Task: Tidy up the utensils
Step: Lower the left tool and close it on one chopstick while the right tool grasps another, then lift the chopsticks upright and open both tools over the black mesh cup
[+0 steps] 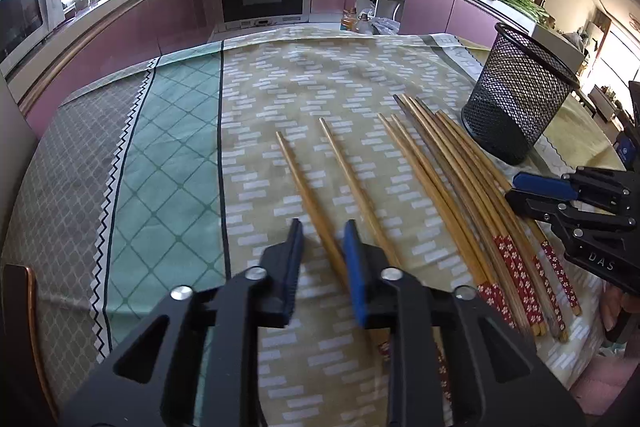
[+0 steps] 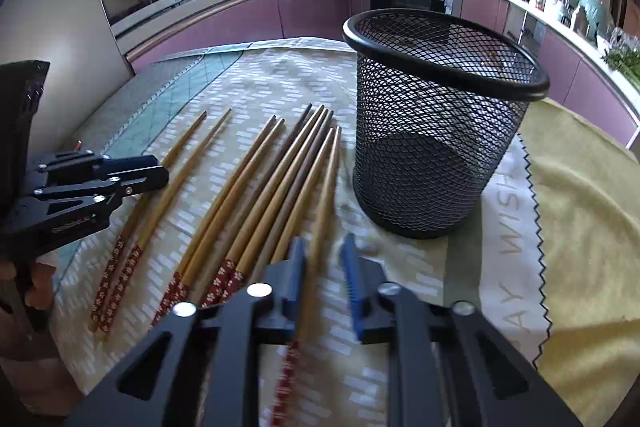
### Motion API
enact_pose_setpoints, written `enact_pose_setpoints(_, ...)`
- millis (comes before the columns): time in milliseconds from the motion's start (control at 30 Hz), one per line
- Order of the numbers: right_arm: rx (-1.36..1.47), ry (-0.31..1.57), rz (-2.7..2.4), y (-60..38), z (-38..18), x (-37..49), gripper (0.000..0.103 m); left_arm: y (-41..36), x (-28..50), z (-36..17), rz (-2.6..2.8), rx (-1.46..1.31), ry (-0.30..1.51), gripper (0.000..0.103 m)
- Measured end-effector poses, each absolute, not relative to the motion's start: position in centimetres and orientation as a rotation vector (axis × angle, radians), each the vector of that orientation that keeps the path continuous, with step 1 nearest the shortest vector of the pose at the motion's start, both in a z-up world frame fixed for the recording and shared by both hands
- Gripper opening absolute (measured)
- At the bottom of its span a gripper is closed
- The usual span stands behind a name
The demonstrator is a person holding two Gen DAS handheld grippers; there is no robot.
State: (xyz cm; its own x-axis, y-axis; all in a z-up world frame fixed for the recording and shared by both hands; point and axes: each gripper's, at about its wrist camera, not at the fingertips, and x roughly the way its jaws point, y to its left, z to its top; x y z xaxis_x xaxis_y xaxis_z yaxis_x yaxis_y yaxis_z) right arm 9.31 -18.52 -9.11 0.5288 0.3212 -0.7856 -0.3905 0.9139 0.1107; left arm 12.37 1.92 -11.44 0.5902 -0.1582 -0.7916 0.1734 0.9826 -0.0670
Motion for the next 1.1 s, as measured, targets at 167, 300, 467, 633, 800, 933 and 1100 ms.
enact_pose_setpoints(167, -0.025, 0.933, 0.444, -19.4, -8.9, 9.5, 0.006, 1.9, 12.1, -11.3, -0.196, -0.017, 0.912, 0.010)
enact_pose_setpoints(300, 0.013, 0.911, 0.474, -20.4, -7.9, 8.8, 0.006, 1.8, 11.3, -10.5, -0.213, -0.029, 0.894, 0.008)
enact_pose_setpoints(467, 0.031, 0.846, 0.516, -21.3, -5.7, 7.6, 0.006, 1.2, 10.1, -8.2, -0.263, -0.028, 0.842, 0.008)
enact_pose_setpoints(633, 0.084, 0.770, 0.563, -22.7, -2.8, 6.6, 0.006, 0.2, 8.6, -4.5, -0.357, -0.044, 0.764, 0.008)
enact_pose_setpoints(800, 0.113, 0.688, 0.590, -23.8, -0.3, 5.9, 0.006, -0.6, 7.2, -0.9, -0.442, -0.072, 0.682, 0.008)
enact_pose_setpoints(933, 0.119, 0.621, 0.589, -24.3, 1.5, 5.5, 0.006, -1.0, 6.6, 1.9, -0.496, -0.099, 0.615, 0.008)
enact_pose_setpoints(1100, 0.135, 0.526, 0.567, -25.7, 4.1, 6.3, 0.006, -2.0, 7.2, 5.6, -0.548, -0.127, 0.529, 0.008)
